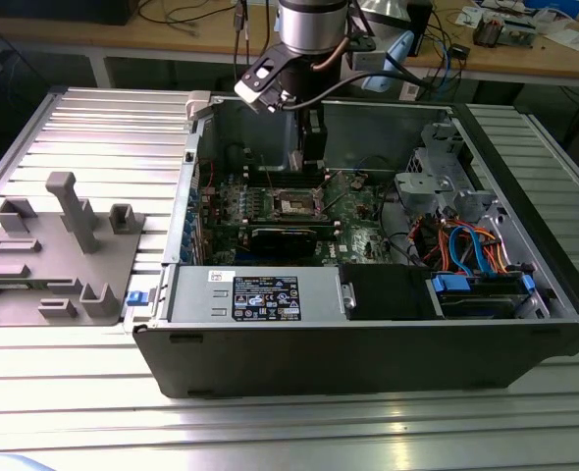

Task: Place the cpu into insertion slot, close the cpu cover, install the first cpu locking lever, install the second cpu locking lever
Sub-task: 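Place the cpu into insertion slot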

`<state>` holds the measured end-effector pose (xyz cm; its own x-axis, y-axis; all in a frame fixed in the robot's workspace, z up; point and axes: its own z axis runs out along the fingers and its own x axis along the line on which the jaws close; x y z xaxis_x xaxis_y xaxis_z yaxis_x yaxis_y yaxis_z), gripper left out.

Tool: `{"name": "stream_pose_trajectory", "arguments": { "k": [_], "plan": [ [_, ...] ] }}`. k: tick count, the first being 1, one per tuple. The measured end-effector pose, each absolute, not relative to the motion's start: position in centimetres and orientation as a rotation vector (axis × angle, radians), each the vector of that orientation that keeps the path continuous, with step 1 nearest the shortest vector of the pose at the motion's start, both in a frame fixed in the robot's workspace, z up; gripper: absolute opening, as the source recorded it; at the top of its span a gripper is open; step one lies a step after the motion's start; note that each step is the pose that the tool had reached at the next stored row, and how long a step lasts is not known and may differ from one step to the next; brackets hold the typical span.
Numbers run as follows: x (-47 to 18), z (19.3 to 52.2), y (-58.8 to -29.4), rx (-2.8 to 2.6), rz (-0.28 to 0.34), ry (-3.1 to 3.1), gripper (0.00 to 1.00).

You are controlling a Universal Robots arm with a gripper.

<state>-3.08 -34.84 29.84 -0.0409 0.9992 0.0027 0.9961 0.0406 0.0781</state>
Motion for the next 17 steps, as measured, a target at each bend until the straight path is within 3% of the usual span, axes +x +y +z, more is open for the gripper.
{"name": "stream_pose_trajectory", "arguments": {
  "k": [17],
  "plan": [
    [-3.09, 29.29, -34.84, 2.138, 0.09, 2.228, 0.54]
  ]
}}
